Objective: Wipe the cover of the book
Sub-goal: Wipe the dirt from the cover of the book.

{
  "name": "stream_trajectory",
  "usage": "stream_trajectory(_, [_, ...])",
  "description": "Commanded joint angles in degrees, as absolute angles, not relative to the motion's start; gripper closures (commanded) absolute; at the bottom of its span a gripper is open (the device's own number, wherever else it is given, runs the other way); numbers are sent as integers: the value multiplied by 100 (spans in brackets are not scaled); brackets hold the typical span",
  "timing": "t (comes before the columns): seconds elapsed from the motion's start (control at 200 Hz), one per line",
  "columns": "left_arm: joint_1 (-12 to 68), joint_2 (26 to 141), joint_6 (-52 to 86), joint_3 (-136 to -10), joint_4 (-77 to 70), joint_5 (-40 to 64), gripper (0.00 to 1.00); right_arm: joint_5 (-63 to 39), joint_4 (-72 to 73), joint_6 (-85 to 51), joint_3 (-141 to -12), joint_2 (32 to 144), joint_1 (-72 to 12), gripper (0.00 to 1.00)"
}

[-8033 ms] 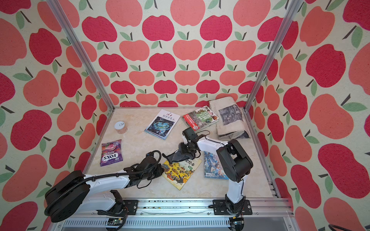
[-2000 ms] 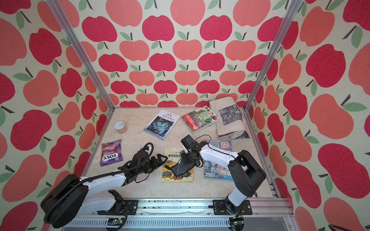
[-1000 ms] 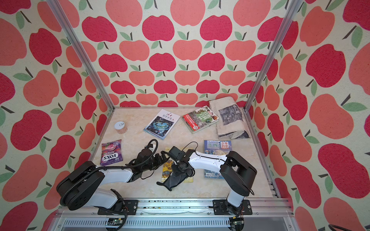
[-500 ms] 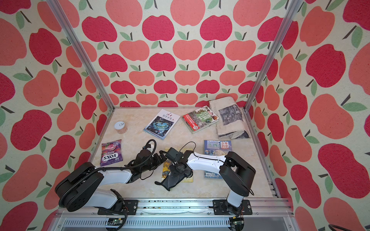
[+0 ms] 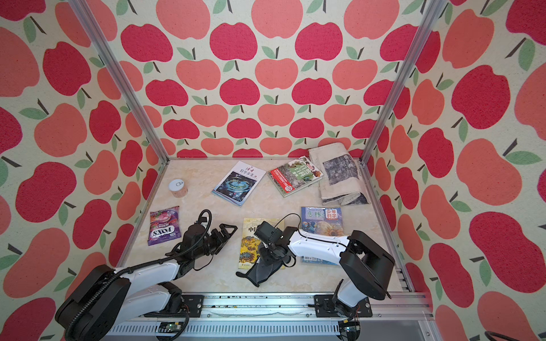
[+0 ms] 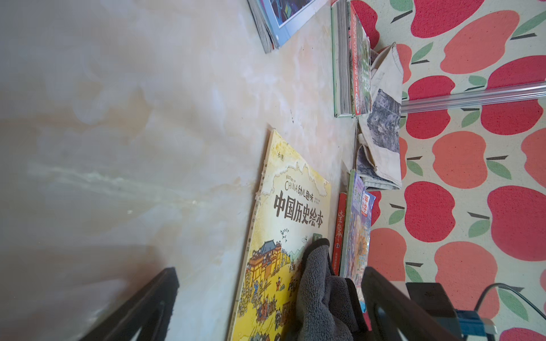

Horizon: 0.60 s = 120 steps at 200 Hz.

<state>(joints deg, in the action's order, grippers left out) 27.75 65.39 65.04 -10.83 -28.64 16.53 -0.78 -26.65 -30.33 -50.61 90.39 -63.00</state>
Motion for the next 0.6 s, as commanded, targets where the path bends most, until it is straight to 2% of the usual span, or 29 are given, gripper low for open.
stream_trajectory(0.0, [2725, 6258, 6436, -952, -2266, 1587, 1, -331, -2512, -3081, -5476, 9464, -6535, 99])
stream_trajectory(0.415, [2715, 5415, 6480, -921, -1473, 1527, 1, -678, -2531, -2822, -7016, 10490, -6812, 100])
stream_trajectory(0.595, [2707, 5264, 6592, -856, -1451, 1366, 1, -907, -2418, -2934, -7058, 10801, -6855, 100])
